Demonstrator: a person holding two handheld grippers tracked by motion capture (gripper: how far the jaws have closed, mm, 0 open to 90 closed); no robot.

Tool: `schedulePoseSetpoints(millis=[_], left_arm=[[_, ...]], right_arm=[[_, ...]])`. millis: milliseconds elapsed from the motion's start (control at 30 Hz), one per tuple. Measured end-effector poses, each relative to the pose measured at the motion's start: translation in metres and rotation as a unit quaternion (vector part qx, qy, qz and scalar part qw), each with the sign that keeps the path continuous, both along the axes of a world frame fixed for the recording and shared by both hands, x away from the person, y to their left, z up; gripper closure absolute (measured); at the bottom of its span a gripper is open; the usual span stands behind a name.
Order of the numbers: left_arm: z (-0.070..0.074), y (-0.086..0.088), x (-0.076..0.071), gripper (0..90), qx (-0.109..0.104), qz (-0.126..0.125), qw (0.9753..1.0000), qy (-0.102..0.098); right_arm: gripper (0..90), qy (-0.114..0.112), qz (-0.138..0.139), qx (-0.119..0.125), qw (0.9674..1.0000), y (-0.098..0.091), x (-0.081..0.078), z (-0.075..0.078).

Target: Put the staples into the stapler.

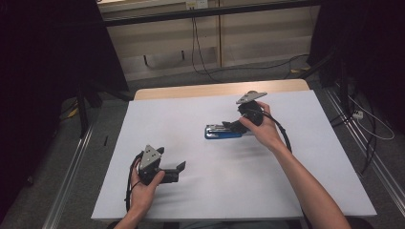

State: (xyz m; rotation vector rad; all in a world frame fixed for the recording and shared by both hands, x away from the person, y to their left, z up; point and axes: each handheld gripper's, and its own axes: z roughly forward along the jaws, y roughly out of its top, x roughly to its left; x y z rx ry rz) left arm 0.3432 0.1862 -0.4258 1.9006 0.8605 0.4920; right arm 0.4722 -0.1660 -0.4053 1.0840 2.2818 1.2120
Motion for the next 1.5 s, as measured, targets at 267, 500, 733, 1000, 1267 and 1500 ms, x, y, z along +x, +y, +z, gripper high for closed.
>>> schedulePoseSetpoints(millis=[267, 500, 733, 1000, 1267, 1500], left_arm=[[0.0, 0.002, 0.001, 4.0, 0.002, 0.0, 1.0, -0.001], [0.0, 0.004, 0.001, 4.0, -0.007, 0.004, 1.0, 0.0], [0.001, 0.002, 0.001, 4.0, -0.005, 0.004, 1.0, -0.002], [0.004, 0.001, -0.002, 4.0, -0.003, 0.007, 0.9999, -0.01], [0.004, 0.001, -0.001, 4.0, 0.0, 0.008, 0.9999, -0.012], [0.004, 0.0, -0.001, 4.0, -0.003, 0.009, 0.9999, -0.008]], right_arm=[[5.6, -0.022, -0.043, 0.013, 0.9987, -0.015, -0.018, -0.004], [5.3, -0.027, -0.065, 0.026, 0.9972, -0.021, -0.035, -0.008], [5.3, -0.031, -0.092, 0.039, 0.9945, -0.029, -0.055, -0.017], [4.6, -0.036, -0.107, 0.044, 0.9926, -0.038, -0.075, -0.023], [4.2, -0.057, -0.113, 0.058, 0.9903, -0.051, -0.095, -0.021], [3.1, -0.072, -0.126, 0.066, 0.9872, -0.059, -0.108, -0.018]])
